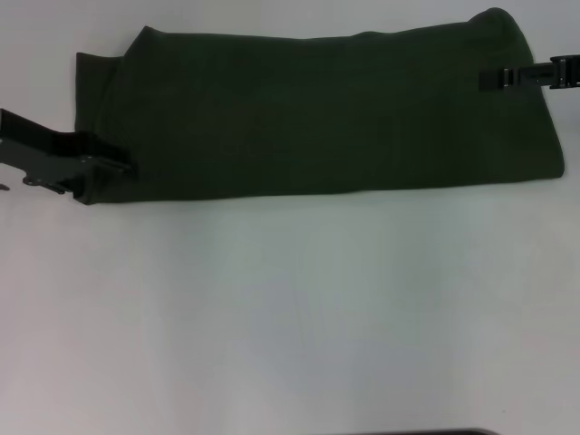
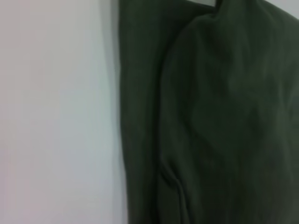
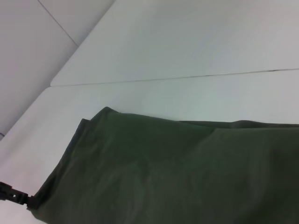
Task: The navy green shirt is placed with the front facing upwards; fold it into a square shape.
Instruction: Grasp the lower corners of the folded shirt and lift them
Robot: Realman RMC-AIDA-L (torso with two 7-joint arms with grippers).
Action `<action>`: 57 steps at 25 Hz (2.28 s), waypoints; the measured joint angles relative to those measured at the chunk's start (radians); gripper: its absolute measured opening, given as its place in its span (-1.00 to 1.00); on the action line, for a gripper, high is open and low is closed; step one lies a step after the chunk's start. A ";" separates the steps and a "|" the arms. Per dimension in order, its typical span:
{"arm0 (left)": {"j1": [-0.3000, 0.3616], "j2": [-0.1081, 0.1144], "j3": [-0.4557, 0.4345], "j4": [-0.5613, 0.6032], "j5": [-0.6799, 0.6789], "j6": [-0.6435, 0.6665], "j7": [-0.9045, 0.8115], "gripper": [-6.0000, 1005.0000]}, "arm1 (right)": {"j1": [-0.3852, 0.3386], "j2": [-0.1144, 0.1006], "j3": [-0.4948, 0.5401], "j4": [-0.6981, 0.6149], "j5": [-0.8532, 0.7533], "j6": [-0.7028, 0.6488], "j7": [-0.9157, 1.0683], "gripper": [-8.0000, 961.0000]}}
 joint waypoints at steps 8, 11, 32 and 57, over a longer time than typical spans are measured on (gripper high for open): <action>-0.004 0.000 0.001 -0.003 0.011 -0.003 -0.010 0.56 | 0.000 -0.002 0.010 0.000 0.000 -0.011 0.000 0.93; 0.000 0.005 -0.002 -0.004 0.008 0.000 -0.014 0.56 | -0.001 -0.002 0.014 0.000 0.000 -0.011 0.000 0.93; -0.023 -0.009 0.063 -0.008 0.024 0.029 -0.009 0.29 | -0.001 -0.007 0.029 0.000 0.011 -0.017 -0.001 0.93; -0.041 -0.015 0.074 -0.028 0.019 0.057 -0.005 -0.93 | -0.057 -0.063 0.027 -0.006 -0.027 -0.062 0.103 0.93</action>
